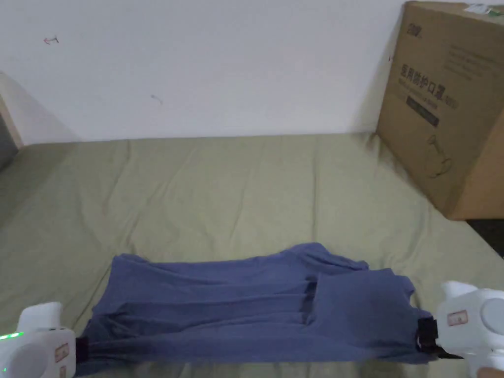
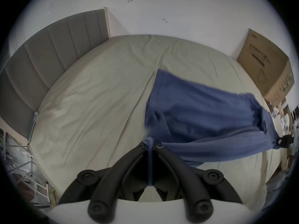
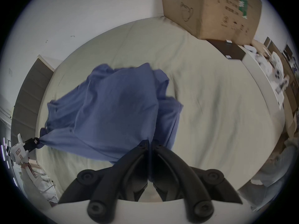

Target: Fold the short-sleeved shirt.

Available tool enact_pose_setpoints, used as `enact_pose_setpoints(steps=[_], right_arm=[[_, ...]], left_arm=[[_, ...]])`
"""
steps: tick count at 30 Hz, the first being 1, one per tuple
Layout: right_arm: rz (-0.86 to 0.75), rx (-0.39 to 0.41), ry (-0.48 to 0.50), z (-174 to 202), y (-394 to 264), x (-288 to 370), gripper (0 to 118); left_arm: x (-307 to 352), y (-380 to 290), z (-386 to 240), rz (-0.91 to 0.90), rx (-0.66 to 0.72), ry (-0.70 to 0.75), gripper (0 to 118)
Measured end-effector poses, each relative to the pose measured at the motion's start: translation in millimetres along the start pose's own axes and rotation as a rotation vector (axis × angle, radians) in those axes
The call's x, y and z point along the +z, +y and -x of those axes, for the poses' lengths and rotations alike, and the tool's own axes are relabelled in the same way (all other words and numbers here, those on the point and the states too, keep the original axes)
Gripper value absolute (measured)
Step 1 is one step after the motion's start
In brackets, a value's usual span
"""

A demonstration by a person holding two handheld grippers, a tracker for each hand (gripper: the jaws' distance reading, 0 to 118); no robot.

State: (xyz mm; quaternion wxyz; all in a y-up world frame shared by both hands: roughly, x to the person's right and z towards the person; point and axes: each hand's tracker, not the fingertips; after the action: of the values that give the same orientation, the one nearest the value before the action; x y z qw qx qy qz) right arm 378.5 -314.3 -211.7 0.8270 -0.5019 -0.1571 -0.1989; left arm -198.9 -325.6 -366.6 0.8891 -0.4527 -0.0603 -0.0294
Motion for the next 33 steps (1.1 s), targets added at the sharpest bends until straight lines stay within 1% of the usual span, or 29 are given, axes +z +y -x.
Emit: enact_pose_setpoints(steps=[3,5,6,8,10,13,16,17,18,19,20,21,22,23,24,25,26,27,28,29,30,32,33], right_arm=[[0.013,0.034,-0.012,-11.9,-48.6,23.3,3],[0.014,0.029,-0.021,-13.7,-81.0,37.3,3],[0.002,0.014,-0.017,-18.6,-95.4,43.8,3],[0.005,0.009,-0.032,-19.7,-119.9,53.2,3],[0.004,0.019,-0.048,-22.3,-142.8,61.5,3],[0.007,0.010,-0.050,-21.9,-161.1,56.9,3],[-0.030,-0.017,-0.035,-16.6,-163.7,49.0,4],[-0.040,-0.017,-0.037,-12.1,-163.4,47.1,8],[-0.043,-0.014,-0.043,-6.0,-161.7,45.4,23],[-0.038,-0.002,-0.062,0.6,-159.8,43.7,50],[-0.039,0.012,-0.063,-3.6,-154.2,42.6,81],[-0.050,0.027,-0.061,2.5,-151.3,44.7,85],[-0.061,0.041,-0.060,8.9,-147.4,46.6,85],[-0.073,0.054,-0.062,17.2,-142.1,48.6,85],[-0.081,0.061,-0.058,8.8,-128.9,46.4,85],[-0.097,0.071,-0.036,15.7,-122.4,48.7,84],[-0.114,0.081,-0.005,22.9,-116.3,51.0,77],[-0.121,0.090,0.009,32.4,-108.4,53.4,56],[-0.136,0.110,0.021,35.4,-98.6,57.2,25],[-0.144,0.122,0.028,43.5,-92.7,56.5,5],[-0.151,0.118,0.026,51.7,-85.7,55.0,4],[-0.127,0.142,0.070,55.8,-67.6,45.7,3],[-0.137,0.137,0.085,60.7,-62.0,42.6,3]], left_arm=[[36.1,-45.1,11.1,0.000,0.005,-0.005,3],[53.2,-74.8,16.0,0.003,-0.008,-0.019,3],[62.5,-92.2,16.1,0.023,-0.034,-0.013,3],[75.9,-117.3,16.9,0.041,-0.091,-0.001,3],[90.2,-140.9,20.6,0.039,-0.091,-0.002,3],[93.4,-154.0,30.7,0.044,-0.043,-0.035,4],[89.3,-153.6,31.9,0.042,-0.053,-0.040,7],[89.8,-152.2,30.6,0.032,-0.052,-0.023,18],[91.3,-148.6,27.6,0.027,-0.054,-0.012,36],[93.0,-145.7,28.8,0.023,-0.052,-0.021,57],[94.5,-142.6,29.1,0.018,-0.045,-0.042,80],[95.9,-137.9,28.5,0.019,-0.041,-0.059,91],[96.8,-135.2,25.7,0.017,-0.039,-0.064,94],[97.9,-129.8,23.3,0.012,-0.040,-0.068,94],[98.6,-122.3,20.0,0.011,-0.040,-0.069,94],[99.4,-116.0,16.2,0.006,-0.034,-0.077,94],[100.1,-110.2,12.6,0.000,-0.026,-0.095,89],[101.4,-101.9,8.3,-0.009,-0.008,-0.138,74],[101.1,-94.0,4.6,-0.025,0.007,-0.168,46],[97.8,-88.0,0.8,-0.031,0.003,-0.171,6],[90.5,-82.0,-5.7,-0.024,0.000,-0.159,1],[77.5,-72.4,-13.9,-0.013,-0.027,-0.149,0],[69.3,-67.1,-15.5,0.005,-0.025,-0.159,0]])
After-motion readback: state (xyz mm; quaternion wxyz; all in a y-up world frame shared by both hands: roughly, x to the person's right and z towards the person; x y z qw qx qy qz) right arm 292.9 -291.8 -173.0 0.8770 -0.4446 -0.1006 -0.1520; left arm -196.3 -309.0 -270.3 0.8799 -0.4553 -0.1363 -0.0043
